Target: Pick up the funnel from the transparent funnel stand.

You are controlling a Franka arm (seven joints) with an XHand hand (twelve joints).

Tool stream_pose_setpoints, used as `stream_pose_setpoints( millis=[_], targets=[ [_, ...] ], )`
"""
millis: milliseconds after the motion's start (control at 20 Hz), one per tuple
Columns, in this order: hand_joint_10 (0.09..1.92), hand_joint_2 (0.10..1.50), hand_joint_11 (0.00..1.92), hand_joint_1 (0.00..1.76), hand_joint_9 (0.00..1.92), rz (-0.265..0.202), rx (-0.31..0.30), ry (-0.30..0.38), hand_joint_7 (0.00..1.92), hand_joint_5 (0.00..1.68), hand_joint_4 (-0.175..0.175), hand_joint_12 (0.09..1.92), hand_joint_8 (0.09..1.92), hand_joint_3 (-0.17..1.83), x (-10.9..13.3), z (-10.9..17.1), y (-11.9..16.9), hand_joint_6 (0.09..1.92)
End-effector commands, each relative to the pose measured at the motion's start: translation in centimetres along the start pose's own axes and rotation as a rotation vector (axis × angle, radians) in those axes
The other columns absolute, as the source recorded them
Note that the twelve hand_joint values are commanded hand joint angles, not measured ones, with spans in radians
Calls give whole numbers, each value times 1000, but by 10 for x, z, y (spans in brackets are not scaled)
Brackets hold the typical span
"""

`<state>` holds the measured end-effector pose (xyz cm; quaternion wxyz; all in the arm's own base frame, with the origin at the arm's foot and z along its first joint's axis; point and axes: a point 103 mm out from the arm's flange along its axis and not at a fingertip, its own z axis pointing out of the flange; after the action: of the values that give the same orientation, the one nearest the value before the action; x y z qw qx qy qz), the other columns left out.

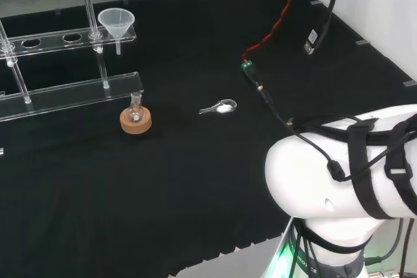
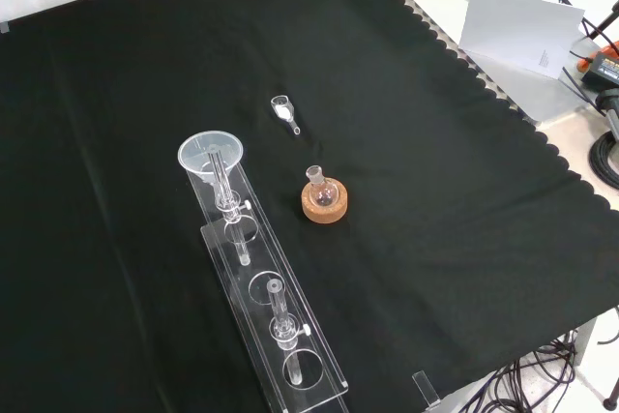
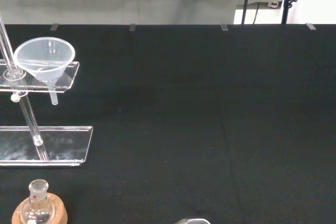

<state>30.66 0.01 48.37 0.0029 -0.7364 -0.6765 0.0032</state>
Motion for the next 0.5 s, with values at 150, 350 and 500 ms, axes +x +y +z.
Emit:
stream_pose_setpoints(
  millis=[150,350,500],
  targets=[
    [87,532,0,191,0,-23,-9,-9,0,0,57,87,87,228,-5,0,11,87],
    [87,574,0,194,0,-32,-16,-31,0,0,52,87,87,142,20,-1,25,87],
    [87,581,0,199,0,-40,-18,-46,0,0,50,87,87,135,28,0,39,87]
  ],
)
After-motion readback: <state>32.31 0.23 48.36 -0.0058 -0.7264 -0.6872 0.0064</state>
